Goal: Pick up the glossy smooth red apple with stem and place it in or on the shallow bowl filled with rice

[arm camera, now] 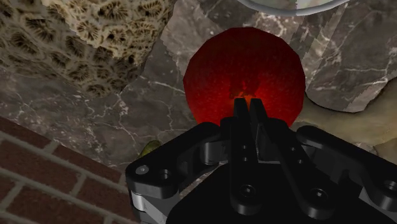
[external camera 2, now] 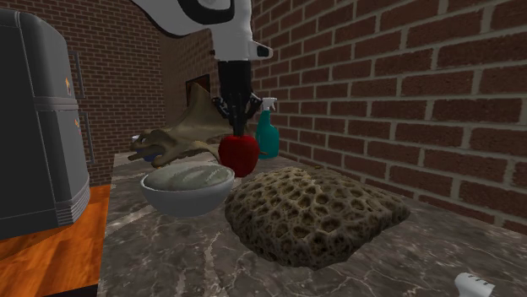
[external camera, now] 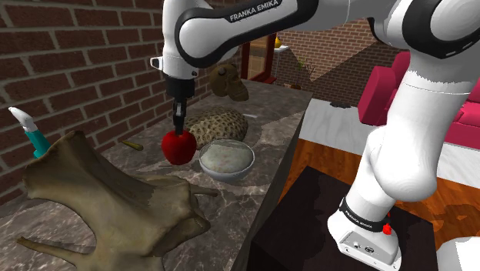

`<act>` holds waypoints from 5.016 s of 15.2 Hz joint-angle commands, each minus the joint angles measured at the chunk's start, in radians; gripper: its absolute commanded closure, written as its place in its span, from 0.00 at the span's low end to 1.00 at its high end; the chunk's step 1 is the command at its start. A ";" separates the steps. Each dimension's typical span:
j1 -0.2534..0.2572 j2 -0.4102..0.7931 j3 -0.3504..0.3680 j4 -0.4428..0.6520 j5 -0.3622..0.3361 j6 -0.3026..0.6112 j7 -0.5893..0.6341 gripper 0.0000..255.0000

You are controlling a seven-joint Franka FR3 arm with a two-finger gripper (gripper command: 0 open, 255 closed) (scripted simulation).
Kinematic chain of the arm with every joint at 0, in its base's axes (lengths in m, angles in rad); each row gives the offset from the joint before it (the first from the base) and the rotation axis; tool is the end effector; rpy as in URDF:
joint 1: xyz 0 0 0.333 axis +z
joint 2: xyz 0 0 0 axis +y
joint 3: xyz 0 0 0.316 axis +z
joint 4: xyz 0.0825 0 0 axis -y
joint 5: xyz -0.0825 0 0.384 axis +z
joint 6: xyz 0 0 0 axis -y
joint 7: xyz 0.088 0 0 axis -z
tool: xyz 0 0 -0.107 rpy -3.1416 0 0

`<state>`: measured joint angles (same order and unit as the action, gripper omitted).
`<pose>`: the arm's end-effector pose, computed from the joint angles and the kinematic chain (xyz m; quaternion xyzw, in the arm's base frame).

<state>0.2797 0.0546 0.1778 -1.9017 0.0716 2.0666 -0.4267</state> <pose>0.5244 0.2606 0.4801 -0.9084 -0.4127 -0.0549 0.0380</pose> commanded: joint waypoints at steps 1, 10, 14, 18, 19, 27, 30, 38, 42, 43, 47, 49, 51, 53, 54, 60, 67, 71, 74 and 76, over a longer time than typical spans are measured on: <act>-0.002 -0.006 -0.001 0.021 0.001 -0.027 -0.001 1.00; -0.003 -0.019 -0.002 0.127 0.000 -0.145 0.005 1.00; -0.003 -0.019 -0.002 0.180 -0.002 -0.199 0.009 1.00; -0.003 -0.015 -0.002 0.238 -0.003 -0.253 0.013 1.00; -0.003 -0.014 -0.002 0.254 -0.004 -0.267 0.014 1.00; -0.006 -0.035 -0.005 0.331 -0.001 -0.365 0.014 1.00; -0.018 -0.143 -0.017 0.246 0.019 -0.389 -0.008 1.00; -0.034 -0.403 -0.062 0.094 0.051 -0.500 -0.063 1.00; -0.034 -0.449 -0.069 0.025 0.055 -0.479 -0.074 1.00; -0.034 -0.454 -0.069 0.007 0.055 -0.465 -0.075 1.00; -0.033 -0.470 -0.068 -0.063 0.058 -0.412 -0.081 1.00; -0.033 -0.478 -0.067 -0.096 0.059 -0.386 -0.083 1.00; -0.032 -0.484 -0.066 -0.129 0.060 -0.360 -0.086 1.00; -0.032 -0.489 -0.065 -0.161 0.061 -0.333 -0.088 1.00; -0.032 -0.491 -0.065 -0.176 0.062 -0.320 -0.090 1.00; -0.030 -0.501 -0.061 -0.265 0.066 -0.241 -0.097 1.00; -0.028 -0.503 -0.058 -0.341 0.071 -0.168 -0.103 1.00; -0.028 -0.503 -0.058 -0.341 0.071 -0.168 -0.103 1.00; -0.028 -0.503 -0.058 -0.341 0.071 -0.168 -0.103 0.00; -0.028 -0.503 -0.058 -0.341 0.071 -0.168 -0.103 0.00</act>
<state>0.2513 -0.4481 0.1198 -2.2424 0.1424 1.8991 -0.5299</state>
